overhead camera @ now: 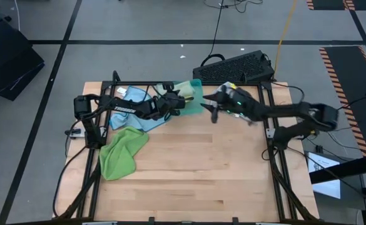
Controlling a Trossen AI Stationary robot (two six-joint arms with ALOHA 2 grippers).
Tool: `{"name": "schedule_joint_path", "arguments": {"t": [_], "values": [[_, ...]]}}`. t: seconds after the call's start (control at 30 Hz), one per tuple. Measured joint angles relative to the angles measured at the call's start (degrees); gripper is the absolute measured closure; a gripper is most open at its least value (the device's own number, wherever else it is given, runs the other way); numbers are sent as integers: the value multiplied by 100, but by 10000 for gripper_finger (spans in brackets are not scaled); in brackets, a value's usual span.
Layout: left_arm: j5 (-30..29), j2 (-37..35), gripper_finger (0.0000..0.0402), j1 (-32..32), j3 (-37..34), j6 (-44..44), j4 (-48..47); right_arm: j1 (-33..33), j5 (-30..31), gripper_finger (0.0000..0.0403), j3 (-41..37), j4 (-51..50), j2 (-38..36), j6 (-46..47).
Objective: Fold microfiber towels
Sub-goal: Stack the folded light green microfiber cloth on top of the folded yellow microfiber cloth into the green bin
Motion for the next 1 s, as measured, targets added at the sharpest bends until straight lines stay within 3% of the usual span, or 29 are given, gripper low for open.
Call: {"name": "schedule_joint_path", "arguments": {"t": [0.2,0.37,0.57,0.67,0.77,1.0], "values": [[0,0,386,-2,0,42,-13,-247,-58,192,1166,-673,1253,-1016],[0,0,381,2,0,258,-22,-272,12,140,1331,-274,1736,-2007],[3,0,382,24,0,416,-40,-328,154,144,1326,97,1954,-2428],[12,0,386,83,0,340,-276,-265,165,157,1323,-363,1832,-2232],[-6,0,378,162,0,147,-543,-127,612,161,1322,-654,1698,-2198],[117,0,384,170,0,66,-455,-213,259,118,1322,13,1824,-2384]]}}
